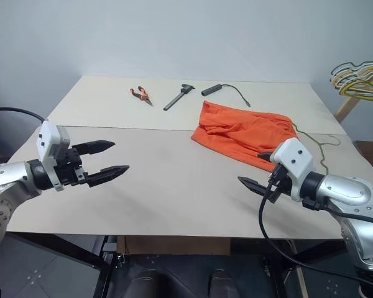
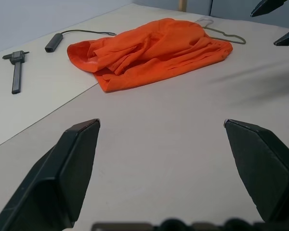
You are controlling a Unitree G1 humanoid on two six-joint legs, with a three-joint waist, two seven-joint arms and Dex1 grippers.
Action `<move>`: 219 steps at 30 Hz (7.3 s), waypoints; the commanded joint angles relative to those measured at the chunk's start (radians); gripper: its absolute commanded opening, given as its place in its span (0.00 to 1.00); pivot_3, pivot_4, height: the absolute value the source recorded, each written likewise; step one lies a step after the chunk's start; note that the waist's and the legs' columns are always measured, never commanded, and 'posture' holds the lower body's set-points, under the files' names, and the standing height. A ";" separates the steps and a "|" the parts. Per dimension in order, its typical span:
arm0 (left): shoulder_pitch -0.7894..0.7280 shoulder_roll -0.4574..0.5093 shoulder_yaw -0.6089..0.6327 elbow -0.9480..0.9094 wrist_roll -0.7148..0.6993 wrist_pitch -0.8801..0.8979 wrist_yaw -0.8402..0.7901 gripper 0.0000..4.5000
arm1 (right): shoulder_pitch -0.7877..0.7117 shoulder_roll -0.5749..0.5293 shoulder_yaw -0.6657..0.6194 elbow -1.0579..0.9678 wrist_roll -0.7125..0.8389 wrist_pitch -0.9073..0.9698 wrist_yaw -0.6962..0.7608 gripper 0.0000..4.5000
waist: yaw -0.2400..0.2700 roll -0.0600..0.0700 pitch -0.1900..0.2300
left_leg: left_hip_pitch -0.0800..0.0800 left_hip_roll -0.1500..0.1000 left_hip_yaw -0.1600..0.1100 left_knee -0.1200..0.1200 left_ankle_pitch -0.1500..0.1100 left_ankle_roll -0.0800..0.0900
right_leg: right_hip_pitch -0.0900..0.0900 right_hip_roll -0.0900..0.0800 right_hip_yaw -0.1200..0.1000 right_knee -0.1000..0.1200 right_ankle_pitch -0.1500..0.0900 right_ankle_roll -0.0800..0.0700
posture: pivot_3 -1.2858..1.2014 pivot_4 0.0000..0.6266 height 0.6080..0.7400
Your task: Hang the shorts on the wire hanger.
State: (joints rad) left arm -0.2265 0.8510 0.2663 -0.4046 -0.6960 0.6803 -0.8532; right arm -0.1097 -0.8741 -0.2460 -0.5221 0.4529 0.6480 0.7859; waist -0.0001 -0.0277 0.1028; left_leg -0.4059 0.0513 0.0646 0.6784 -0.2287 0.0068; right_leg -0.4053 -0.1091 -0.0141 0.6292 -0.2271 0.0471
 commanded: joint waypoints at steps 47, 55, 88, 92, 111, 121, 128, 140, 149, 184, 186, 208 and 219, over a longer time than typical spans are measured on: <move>-0.162 -0.065 -0.131 0.078 0.067 -0.076 -0.075 1.00 | -0.780 0.171 0.723 1.538 -1.104 -0.826 -0.435 0.04 | -0.103 0.000 -0.001 | 0.001 -0.001 0.001 0.000 0.001 0.000 | 0.000 0.000 0.004 0.000 0.004 0.000 | 0.49 0.06 1.00; -0.197 -0.078 -0.197 0.118 0.118 -0.113 -0.111 1.00 | -0.578 0.018 0.608 1.074 -0.902 -1.089 -0.263 0.01 | -0.099 0.000 -0.001 | 0.001 -0.001 0.001 0.000 0.001 0.000 | 0.000 0.000 0.004 0.001 0.004 0.001 | 0.48 0.06 1.00; -0.771 -0.480 -0.811 1.422 1.092 -0.990 0.103 0.96 | 0.152 -0.194 0.183 0.235 -0.563 -1.070 -0.017 0.00 | -0.101 -0.001 -0.003 | 0.001 -0.002 0.003 0.003 0.002 0.002 | 0.001 0.000 0.006 -0.002 0.004 0.006 | 0.41 0.09 1.00; -0.829 -0.526 -0.826 1.551 1.160 -0.987 0.234 0.72 | 0.146 -0.185 0.184 0.233 -0.566 -1.061 -0.013 0.00 | -0.108 -0.002 -0.005 | 0.003 -0.002 0.003 0.004 0.002 0.002 | 0.003 0.000 0.006 -0.001 0.004 0.009 | 0.41 0.10 1.00; -0.589 -0.042 -0.668 1.088 0.928 -1.174 -0.311 0.01 | -0.068 -0.042 0.354 0.468 -0.816 -1.098 -0.116 0.00 | -0.188 -0.001 -0.005 | -0.002 -0.004 0.003 -0.001 0.004 0.003 | -0.008 0.001 0.012 0.001 0.011 0.003 | 0.44 0.08 1.00; 0.010 0.466 -0.425 0.282 0.492 -0.865 -0.631 0.01 | -0.275 0.019 0.481 0.698 -0.932 -1.261 -0.251 0.00 | -0.179 -0.003 -0.005 | -0.004 -0.002 0.009 0.000 0.004 0.003 | -0.016 0.001 0.020 0.004 0.011 0.004 | 0.46 0.08 1.00; 0.332 0.526 -0.210 -0.005 0.352 -0.702 -0.588 0.01 | -0.350 0.001 0.541 0.792 -0.918 -1.380 -0.266 0.00 | -0.167 -0.003 -0.004 | 0.001 -0.002 0.016 0.000 0.006 0.006 | -0.015 0.001 0.024 0.006 0.008 0.006 | 0.47 0.09 1.00; 0.099 0.299 -0.232 0.177 0.410 -0.654 -0.427 0.01 | -0.489 0.037 0.511 0.795 -0.631 -1.187 -0.055 0.00 | -0.159 -0.004 -0.003 | 0.009 -0.002 0.020 0.000 0.009 0.008 | -0.012 0.003 0.028 0.013 0.006 0.001 | 0.46 0.09 1.00; -1.137 -0.232 -0.369 1.312 0.897 -0.712 0.634 0.01 | -1.197 0.346 0.499 1.454 -0.870 -0.949 -0.690 0.00 | -0.174 -0.008 -0.002 | -0.003 -0.004 0.010 -0.004 0.041 0.011 | -0.015 0.008 0.026 -0.001 0.045 0.008 | 0.46 0.05 1.00; 0.190 0.609 -0.175 0.104 0.114 -0.614 -0.655 0.01 | -0.593 0.182 0.623 1.199 -0.692 -1.561 0.002 0.00 | -0.229 -0.008 0.010 | 0.019 -0.012 0.003 -0.035 0.036 0.006 | 0.001 -0.003 0.027 -0.015 0.035 0.002 | 0.47 0.15 1.00; 0.262 0.595 -0.118 0.040 0.104 -0.577 -0.663 0.01 | -0.569 0.169 0.616 1.179 -0.715 -1.550 -0.013 0.00 | -0.224 -0.007 0.011 | 0.018 -0.013 0.003 -0.035 0.036 0.005 | -0.001 -0.003 0.027 -0.014 0.035 0.002 | 0.46 0.16 1.00; 0.026 0.320 -0.193 0.127 0.255 -0.443 -0.487 0.01 | -0.363 0.089 0.459 0.713 -0.456 -1.056 -0.038 0.00 | -0.167 -0.009 0.014 | 0.007 -0.015 0.008 -0.034 0.039 0.006 | -0.015 -0.002 0.028 -0.010 0.029 0.001 | 0.46 0.14 1.00; -1.275 -0.180 -0.424 1.490 0.970 -0.845 0.873 0.01 | -1.279 0.446 0.394 1.557 -0.762 -0.898 -1.000 0.00 | -0.185 -0.014 0.017 | -0.009 -0.018 -0.003 -0.039 0.068 0.004 | -0.022 0.004 0.025 -0.018 0.064 0.007 | 0.45 0.07 1.00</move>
State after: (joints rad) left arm -1.4337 0.6409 -0.1759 0.9685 0.1973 -0.0814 -0.2445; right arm -1.3323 -0.4102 0.2167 0.9360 -0.2906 -0.1987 0.0159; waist -0.1848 -0.0417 0.1198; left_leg -0.4149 0.0340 0.0620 0.6387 -0.1603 0.0103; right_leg -0.4283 -0.1059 0.0109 0.6115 -0.1641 0.0539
